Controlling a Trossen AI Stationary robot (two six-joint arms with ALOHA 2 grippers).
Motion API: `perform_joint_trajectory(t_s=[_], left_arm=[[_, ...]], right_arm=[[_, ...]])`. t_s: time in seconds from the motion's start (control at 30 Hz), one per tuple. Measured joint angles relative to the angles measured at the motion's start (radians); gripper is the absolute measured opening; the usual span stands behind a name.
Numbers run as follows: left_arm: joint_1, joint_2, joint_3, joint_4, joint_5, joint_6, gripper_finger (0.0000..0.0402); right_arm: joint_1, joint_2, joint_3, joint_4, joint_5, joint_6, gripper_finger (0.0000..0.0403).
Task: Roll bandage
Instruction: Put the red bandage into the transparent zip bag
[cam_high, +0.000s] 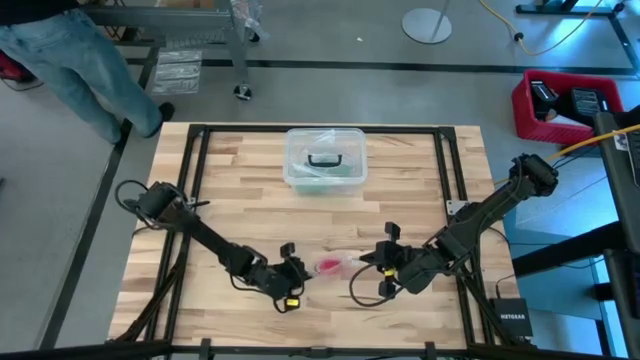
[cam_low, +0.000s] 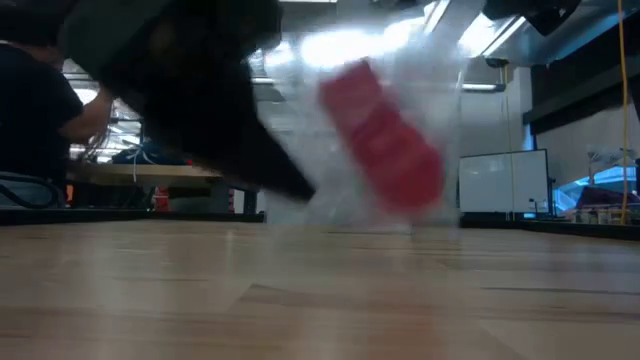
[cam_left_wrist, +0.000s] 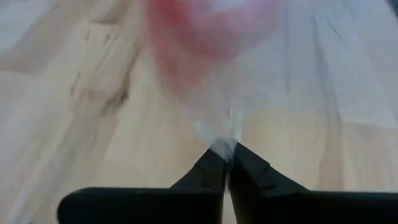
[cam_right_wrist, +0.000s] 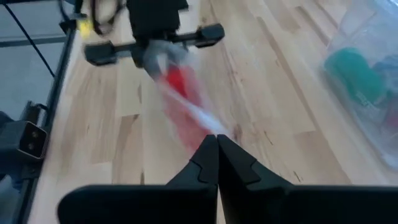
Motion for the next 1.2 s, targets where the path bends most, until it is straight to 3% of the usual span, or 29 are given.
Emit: perform_joint_trajectory(t_s=[0.2, 0.5, 0.7, 0.87, 1.0, 1.07, 1.2], left_arm=[[-0.005, -0.022, 0.002, 0.021, 0.001, 0.01, 0.0036], [0.003, -0.028, 0.002, -0.048, 0.005, 0.054, 0.0121], [0.0, -0.028, 0.002, -0.112, 0.006, 0.002, 0.0133], [-0.007, -0.028, 0.002, -0.105, 0.011, 0.003, 0.013], [-0.005, -0.028, 0.002, -0.107, 0.011, 0.003, 0.013], [-0.005, -0.028, 0.002, -0.112, 0.011, 0.009, 0.013], [-0.004, -0.028, 0.002, -0.114, 0.011, 0.008, 0.013]], right_arm=[[0.0, -0.001, 0.0, 0.004, -0.017, 0.0, 0.0], [0.0, 0.012, 0.0, -0.057, -0.043, 0.027, 0.0014], [0.0, 0.076, 0.0, -0.146, -0.034, 0.08, 0.0081], [0.021, 0.115, -0.061, -0.12, -0.138, 0.081, 0.0145], [0.072, 0.144, -0.135, 0.028, -0.152, 0.08, 0.0171], [0.102, 0.168, -0.164, 0.189, -0.16, 0.051, 0.0175], [0.159, 0.263, -0.174, 0.475, -0.139, -0.144, 0.0172]])
